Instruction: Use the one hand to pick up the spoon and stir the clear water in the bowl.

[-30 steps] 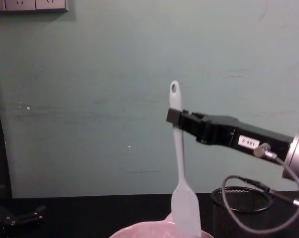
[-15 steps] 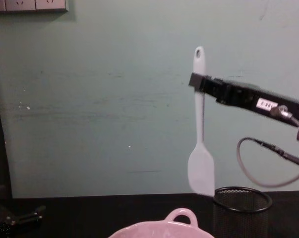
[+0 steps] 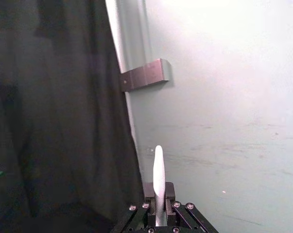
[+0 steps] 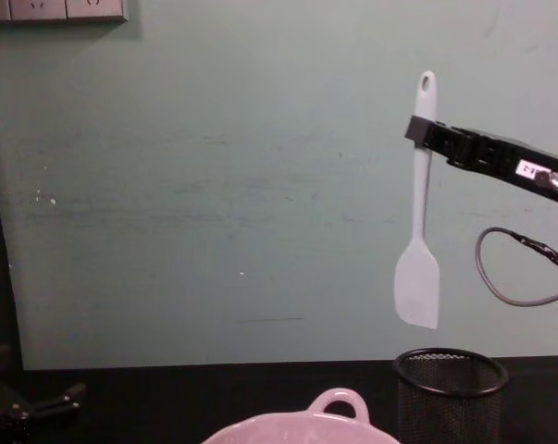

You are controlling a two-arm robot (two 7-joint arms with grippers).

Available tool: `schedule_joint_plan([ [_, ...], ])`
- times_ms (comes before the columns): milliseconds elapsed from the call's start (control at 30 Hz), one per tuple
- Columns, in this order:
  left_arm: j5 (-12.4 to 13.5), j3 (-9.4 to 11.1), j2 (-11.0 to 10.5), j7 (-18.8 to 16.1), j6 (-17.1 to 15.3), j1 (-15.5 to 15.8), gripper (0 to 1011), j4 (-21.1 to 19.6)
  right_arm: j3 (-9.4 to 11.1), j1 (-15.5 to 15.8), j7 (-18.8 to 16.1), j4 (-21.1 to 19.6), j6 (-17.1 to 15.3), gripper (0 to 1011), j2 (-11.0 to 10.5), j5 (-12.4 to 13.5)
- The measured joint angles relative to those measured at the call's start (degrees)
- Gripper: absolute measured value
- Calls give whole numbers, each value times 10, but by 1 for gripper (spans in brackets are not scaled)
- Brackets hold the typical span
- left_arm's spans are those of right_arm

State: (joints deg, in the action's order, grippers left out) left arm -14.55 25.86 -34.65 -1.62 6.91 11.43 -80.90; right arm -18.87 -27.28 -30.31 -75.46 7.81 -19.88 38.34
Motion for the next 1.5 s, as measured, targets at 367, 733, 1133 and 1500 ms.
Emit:
schedule_joint_plan([
  [367,0,0,0,0,0,0,1011,0,12,-20,2,65,11,111,18,-6],
  [733,0,0,0,0,0,0,1011,0,34,-3,7,75,19,111,25,-5],
  [1133,0,0,0,0,0,0,1011,0,56,34,24,49,23,111,31,5],
  [1500,0,0,0,0,0,0,1011,0,79,59,45,51,39,111,52,13],
])
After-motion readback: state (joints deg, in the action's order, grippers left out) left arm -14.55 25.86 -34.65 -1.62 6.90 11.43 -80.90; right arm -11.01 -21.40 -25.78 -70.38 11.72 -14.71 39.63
